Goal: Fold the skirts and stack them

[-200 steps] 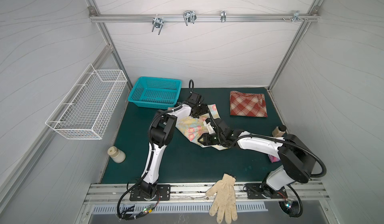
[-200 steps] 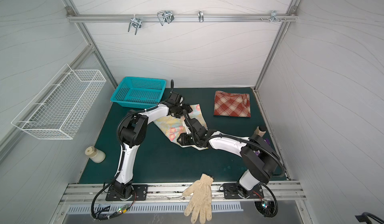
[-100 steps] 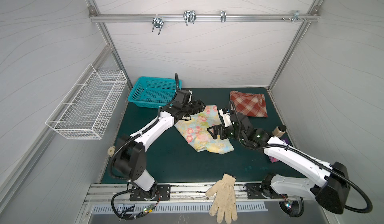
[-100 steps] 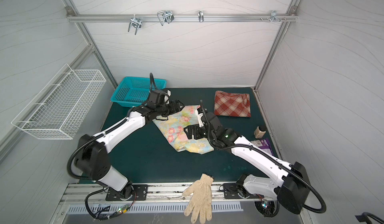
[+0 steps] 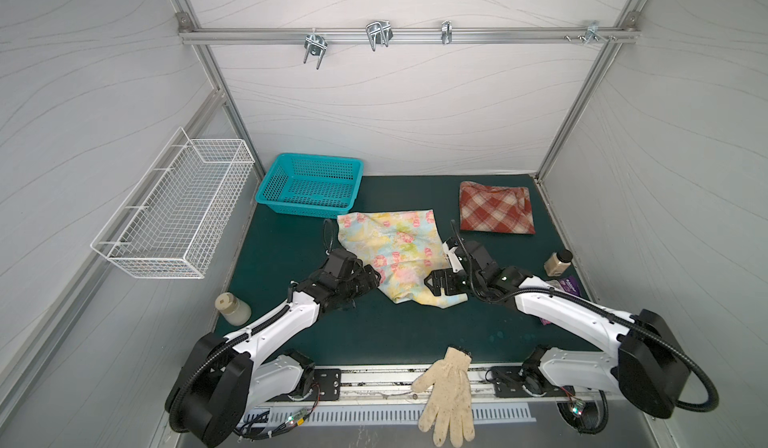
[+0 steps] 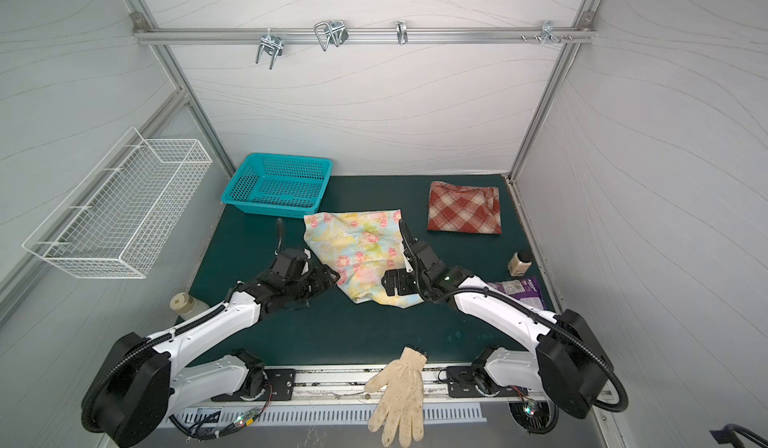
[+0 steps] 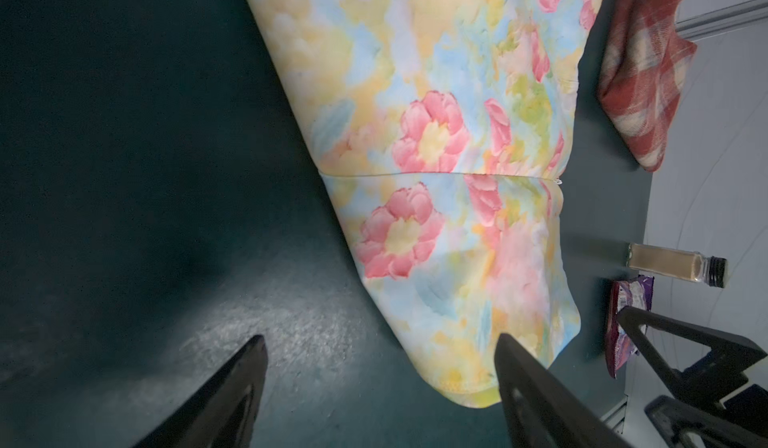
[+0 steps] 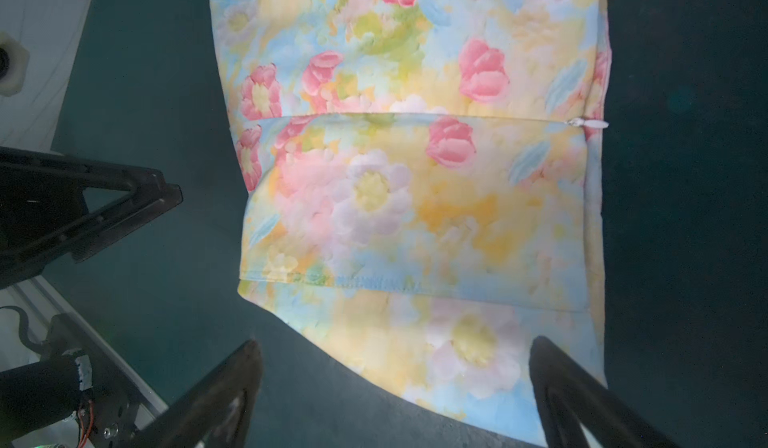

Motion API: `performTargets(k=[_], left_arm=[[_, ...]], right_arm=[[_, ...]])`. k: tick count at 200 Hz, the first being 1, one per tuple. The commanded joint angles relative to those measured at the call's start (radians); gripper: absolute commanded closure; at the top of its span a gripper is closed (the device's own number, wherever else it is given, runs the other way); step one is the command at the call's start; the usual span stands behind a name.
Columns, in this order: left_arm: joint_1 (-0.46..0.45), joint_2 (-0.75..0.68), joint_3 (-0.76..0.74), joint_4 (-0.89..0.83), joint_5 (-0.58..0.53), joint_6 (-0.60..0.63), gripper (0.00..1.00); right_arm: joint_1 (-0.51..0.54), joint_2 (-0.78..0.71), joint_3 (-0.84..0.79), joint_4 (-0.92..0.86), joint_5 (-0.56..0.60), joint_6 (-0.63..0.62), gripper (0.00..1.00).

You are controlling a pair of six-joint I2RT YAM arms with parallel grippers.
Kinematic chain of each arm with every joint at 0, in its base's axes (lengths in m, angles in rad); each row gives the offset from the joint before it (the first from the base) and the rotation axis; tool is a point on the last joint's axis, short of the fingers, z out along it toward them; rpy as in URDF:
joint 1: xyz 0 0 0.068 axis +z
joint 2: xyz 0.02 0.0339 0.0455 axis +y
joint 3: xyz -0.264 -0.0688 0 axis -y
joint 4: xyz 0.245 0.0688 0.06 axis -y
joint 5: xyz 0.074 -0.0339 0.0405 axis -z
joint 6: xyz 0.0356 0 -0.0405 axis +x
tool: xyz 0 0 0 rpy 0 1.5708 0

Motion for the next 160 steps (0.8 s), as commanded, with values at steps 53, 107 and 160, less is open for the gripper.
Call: performTargets(k=[53, 107, 160], left_arm=[[-0.003, 0.247, -0.008, 0.295, 0.047, -0.057, 0.19], [-0.013, 0.379, 0.023, 0.35, 0.047, -0.059, 0.23], [-0.013, 0.461, 0.065, 0.363, 0.044, -0.039, 0.54]], right_arm=[[-0.003, 0.059, -0.055, 0.111, -0.037, 0.052, 0.01], [-0.002, 0.125, -0.071, 0.152, -0.041, 0.066, 0.01], [-0.005, 0.2, -0.111, 0.222, -0.044, 0.08, 0.01]])
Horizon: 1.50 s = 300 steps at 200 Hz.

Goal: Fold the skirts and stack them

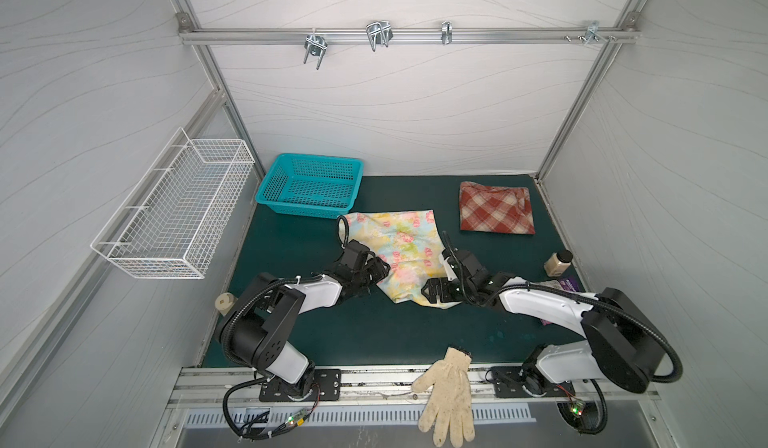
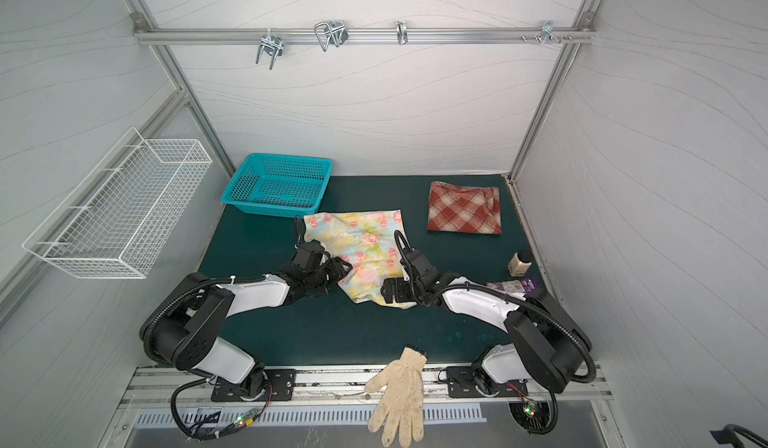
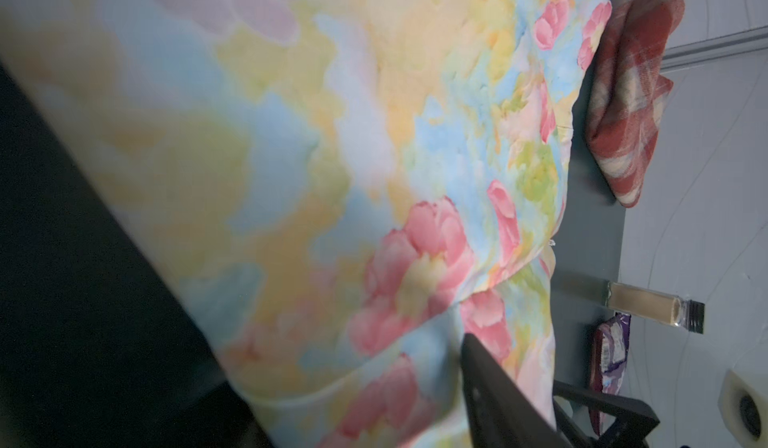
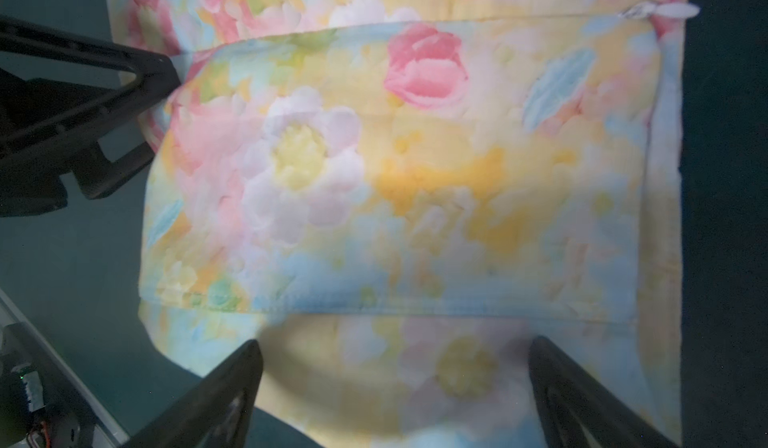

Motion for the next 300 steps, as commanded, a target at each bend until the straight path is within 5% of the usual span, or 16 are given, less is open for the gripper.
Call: performTargets(k=[1, 41, 84, 136, 209, 256, 300], left_arm=[[-0.005, 0.054, 0.012, -0.054, 0.002, 0.004, 0.55], [-0.005, 0.031, 0.085, -0.142, 0.03, 0.03, 0.84], [-0.003, -0.118, 0.206, -0.378, -0.013, 0.112, 0.96], [0.04, -0.081, 0.42, -0.533, 0.035, 0.194, 0.97], [0.06, 0.382, 0.913, -0.659, 0.181, 0.254, 1.0], [0.052, 0.571, 1.141, -0.743, 0.208, 0.269, 0.99], [0.043, 0.623, 1.194, -0.752, 0.231, 0.268, 0.97]], right_arm=[[-0.004, 0.036, -0.02, 0.049, -0.007, 0.018, 0.01], [-0.008, 0.087, -0.037, 0.094, -0.014, 0.029, 0.01], [-0.008, 0.105, -0.046, 0.129, -0.024, 0.04, 0.01], [-0.006, 0.086, -0.064, 0.162, -0.044, 0.055, 0.01], [-0.009, 0.0, -0.028, 0.081, -0.016, 0.035, 0.01], [-0.003, -0.099, 0.085, -0.08, 0.077, -0.068, 0.01], [0.11, -0.049, 0.162, -0.173, 0.316, -0.203, 0.01]])
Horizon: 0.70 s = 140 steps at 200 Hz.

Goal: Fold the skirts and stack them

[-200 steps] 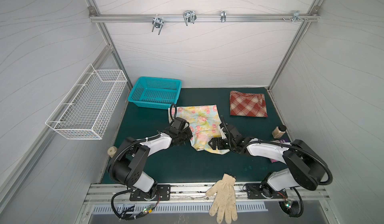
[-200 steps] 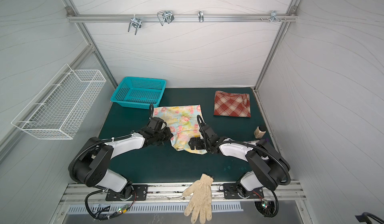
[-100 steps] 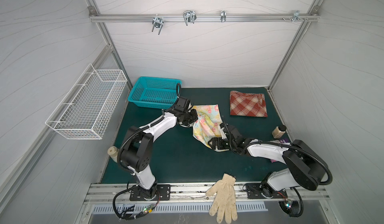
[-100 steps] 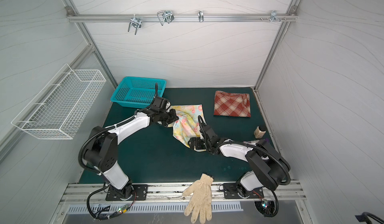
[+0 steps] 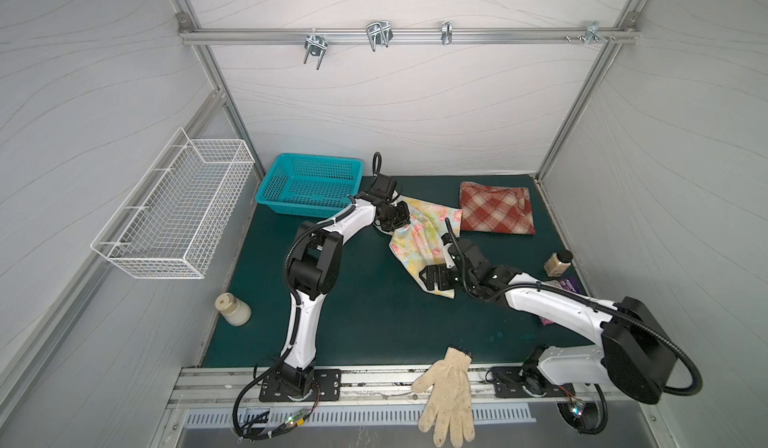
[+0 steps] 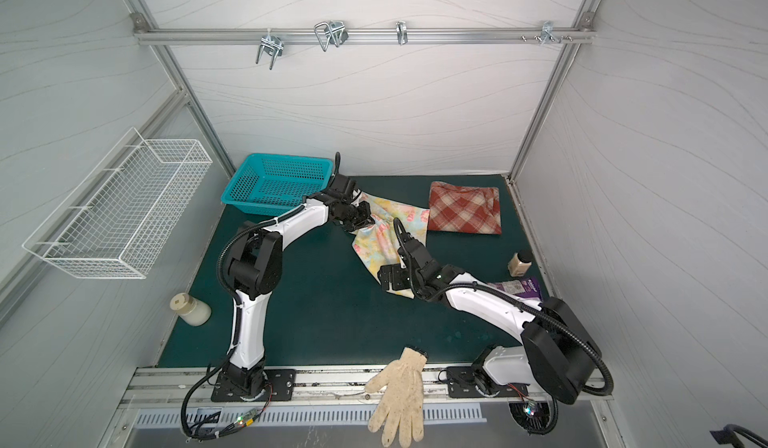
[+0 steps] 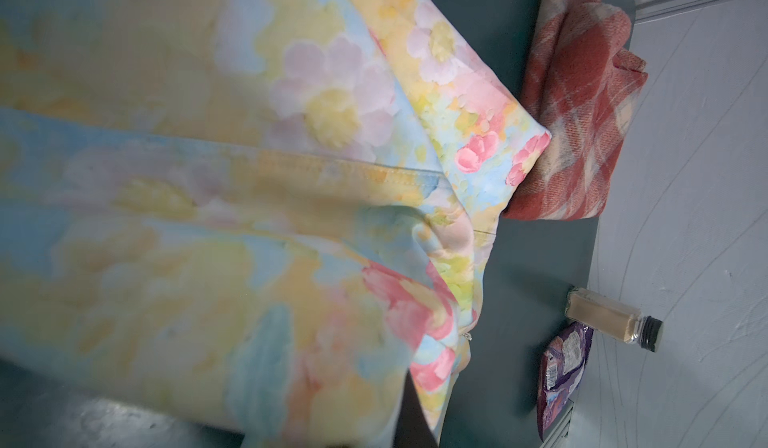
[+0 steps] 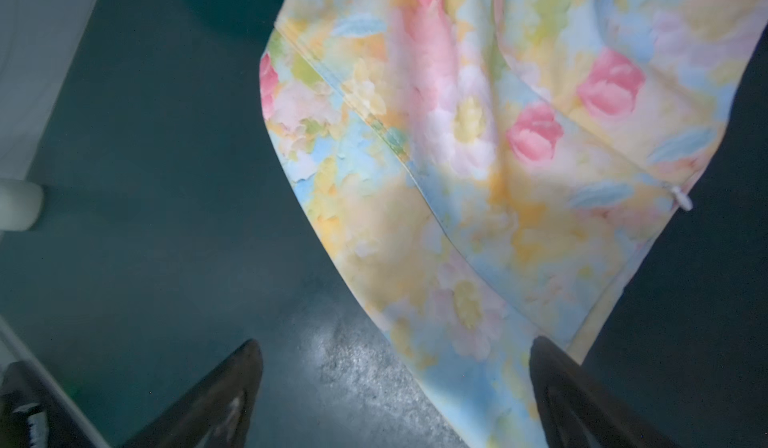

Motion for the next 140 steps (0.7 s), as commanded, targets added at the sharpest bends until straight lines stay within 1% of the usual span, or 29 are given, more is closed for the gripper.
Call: performTargets(k=[1, 8, 33, 44, 53, 77, 113, 129, 140], left_arm=[[-0.009, 0.019, 0.038, -0.021, 0.028, 0.014, 0.96], [-0.009, 0.012, 0.026, -0.013, 0.031, 0.012, 0.92], [-0.009, -0.037, -0.036, 0.016, 0.033, 0.001, 0.68], [-0.004, -0.065, -0.065, 0.023, 0.033, -0.003, 0.55], [0.002, -0.089, -0.085, 0.025, 0.033, -0.008, 0.49], [0.035, -0.156, -0.155, 0.05, 0.061, -0.028, 0.47], [0.093, -0.275, -0.292, 0.118, 0.105, -0.06, 0.45], [0.114, -0.319, -0.34, 0.141, 0.116, -0.06, 0.44], [0.123, -0.333, -0.354, 0.142, 0.123, -0.055, 0.44]], right_arm=[[0.061, 0.037, 0.029, -0.095, 0.152, -0.097, 0.01], [0.083, 0.061, 0.042, -0.098, 0.188, -0.109, 0.01], [0.146, 0.174, 0.096, -0.109, 0.301, -0.165, 0.01], [0.16, 0.223, 0.122, -0.112, 0.329, -0.176, 0.01], [0.169, 0.255, 0.135, -0.11, 0.346, -0.187, 0.01], [0.194, 0.303, 0.155, -0.097, 0.374, -0.217, 0.01], [0.198, 0.379, 0.192, -0.104, 0.393, -0.241, 0.01], [0.202, 0.414, 0.207, -0.105, 0.39, -0.253, 0.03], [0.204, 0.442, 0.217, -0.104, 0.384, -0.256, 0.08]])
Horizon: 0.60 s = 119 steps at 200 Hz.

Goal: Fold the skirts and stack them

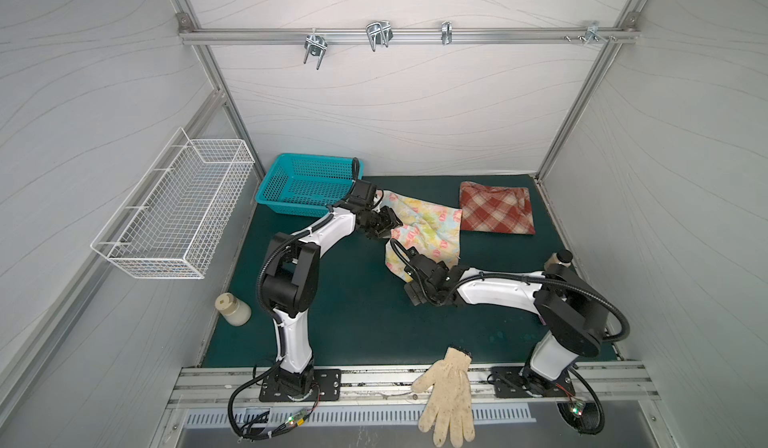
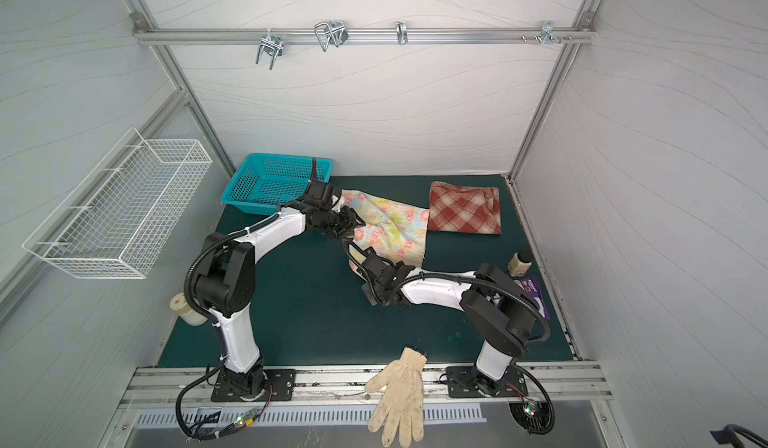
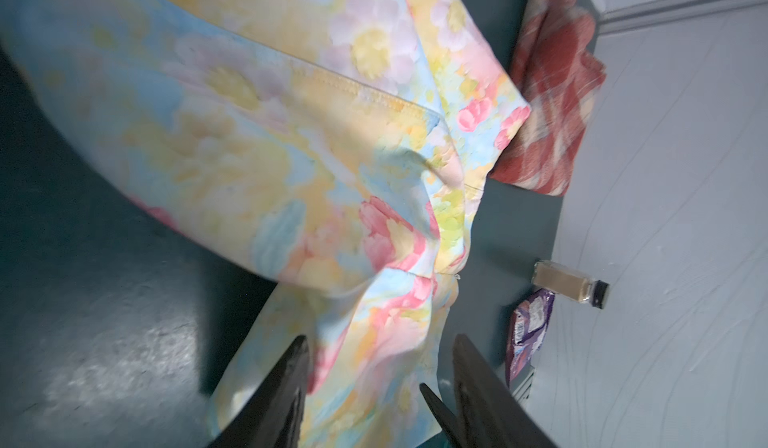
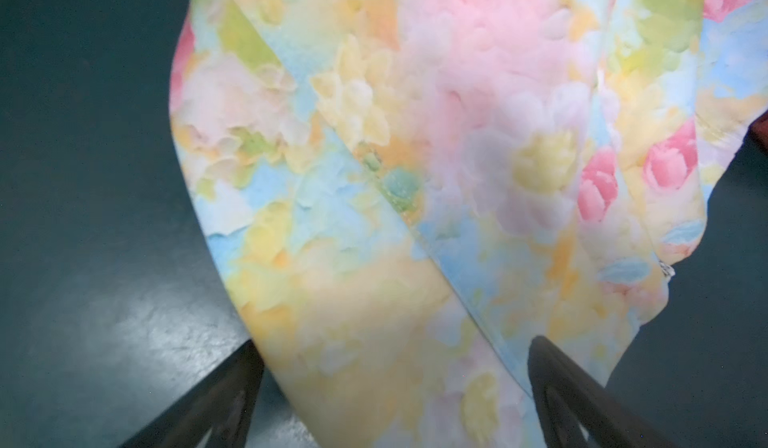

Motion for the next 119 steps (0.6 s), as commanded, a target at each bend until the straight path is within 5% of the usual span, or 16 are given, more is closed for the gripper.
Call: performTargets(k=[1, 17, 29, 45, 61, 119], left_arm=[[0.024, -0.049, -0.03, 0.058, 0.036, -0.008, 0.44], [0.035, -0.052, -0.034, 0.047, 0.053, -0.005, 0.44], [0.039, -0.066, -0.051, 0.051, 0.054, -0.005, 0.44], [0.042, -0.102, -0.091, 0.067, 0.045, -0.005, 0.44], [0.044, -0.147, -0.134, 0.077, 0.028, -0.005, 0.44], [0.054, -0.36, -0.313, 0.118, -0.047, -0.011, 0.43]], right_arm=[[0.011, 0.053, 0.027, -0.025, 0.02, -0.032, 0.09], [0.011, 0.084, 0.043, -0.034, 0.019, -0.028, 0.23], [0.01, 0.09, 0.046, -0.039, 0.022, -0.017, 0.46], [0.012, 0.071, 0.045, -0.049, 0.017, -0.006, 0.54], [0.012, 0.039, 0.049, -0.064, -0.015, -0.001, 0.73], [0.007, -0.087, 0.204, -0.228, -0.298, 0.047, 0.85]])
